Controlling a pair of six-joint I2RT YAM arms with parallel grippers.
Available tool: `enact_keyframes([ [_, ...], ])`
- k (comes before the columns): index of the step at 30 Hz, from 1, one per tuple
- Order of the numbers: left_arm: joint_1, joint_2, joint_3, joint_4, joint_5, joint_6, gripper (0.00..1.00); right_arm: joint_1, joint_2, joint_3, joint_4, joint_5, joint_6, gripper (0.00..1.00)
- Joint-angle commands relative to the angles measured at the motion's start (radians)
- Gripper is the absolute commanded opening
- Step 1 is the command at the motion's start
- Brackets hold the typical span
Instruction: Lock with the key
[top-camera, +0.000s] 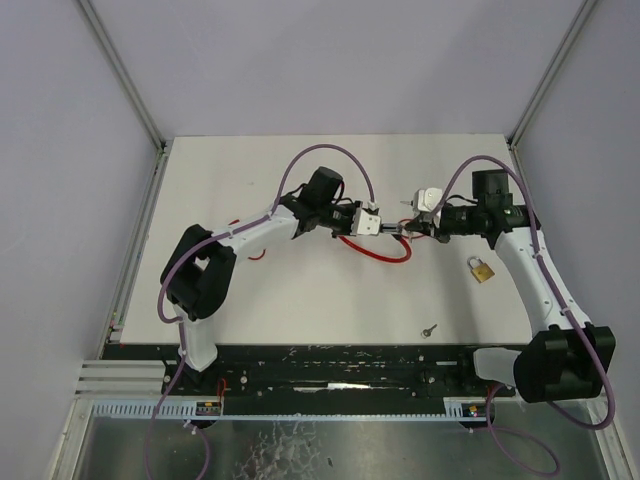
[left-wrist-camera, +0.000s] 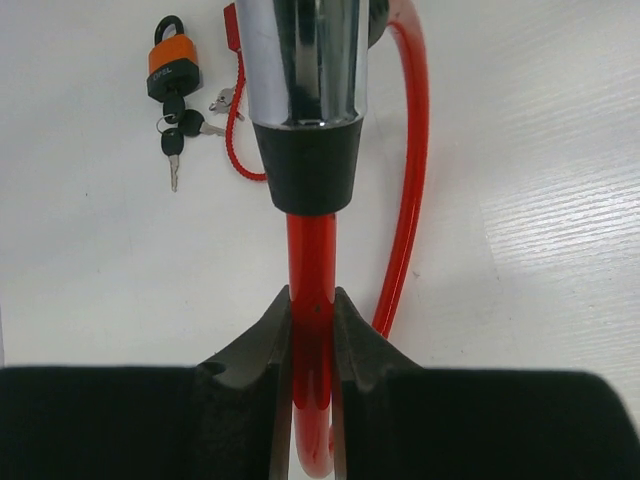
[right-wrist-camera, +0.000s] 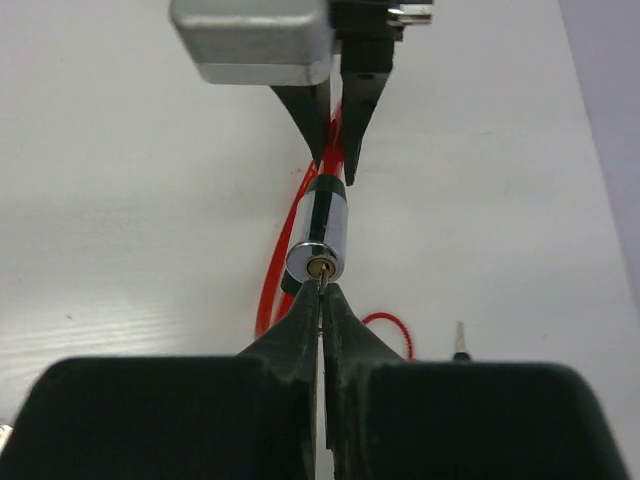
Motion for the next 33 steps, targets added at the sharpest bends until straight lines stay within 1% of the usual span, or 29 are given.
enact_keyframes([
  [1,-0.004,0.027,0.016,-0.04,-0.009,0.019,0.0,0.037,-0.018,0.045,-0.193,0.091,-0.387,0.0],
  [4,-0.004,0.027,0.016,-0.041,-0.007,0.02,0.0,0.04,-0.047,0.044,-0.27,0.132,-0.618,0.0],
  [6,-0.004,0.026,0.015,-0.041,-0.003,0.02,0.0,0.041,-0.074,0.031,-0.28,0.161,-0.728,0.0],
  [8,-0.004,0.023,0.015,-0.041,0.0,0.021,0.0,0.042,-0.103,0.006,-0.265,0.185,-0.793,0.0],
  [10,-0.002,0.017,0.008,-0.036,0.011,0.023,0.0,0.043,-0.111,0.002,-0.249,0.187,-0.802,0.0],
  [13,0.001,0.004,-0.001,-0.026,0.032,0.022,0.0,0.043,-0.103,0.034,-0.277,0.133,-0.764,0.0],
  [17,0.005,-0.019,-0.023,-0.004,0.066,0.019,0.0,0.042,-0.098,0.073,-0.25,0.056,-0.594,0.0],
  [19,0.006,-0.027,-0.031,0.0,0.081,0.021,0.01,0.043,-0.099,0.072,-0.231,0.045,-0.541,0.0],
  [21,0.005,-0.026,-0.034,-0.002,0.095,0.025,0.06,0.042,-0.096,0.065,-0.205,0.044,-0.492,0.0],
  [25,0.006,-0.02,-0.034,-0.009,0.115,0.033,0.23,0.042,-0.08,0.059,-0.164,0.047,-0.415,0.0],
  [29,0.006,-0.012,-0.029,-0.018,0.132,0.044,0.35,0.042,-0.065,0.057,-0.133,0.049,-0.357,0.0],
  [31,0.004,-0.012,-0.029,-0.015,0.135,0.045,0.38,0.042,-0.064,0.055,-0.122,0.055,-0.342,0.0],
  [33,0.005,-0.023,-0.054,0.041,0.125,0.024,0.43,0.042,-0.065,0.053,-0.117,0.059,-0.333,0.0],
])
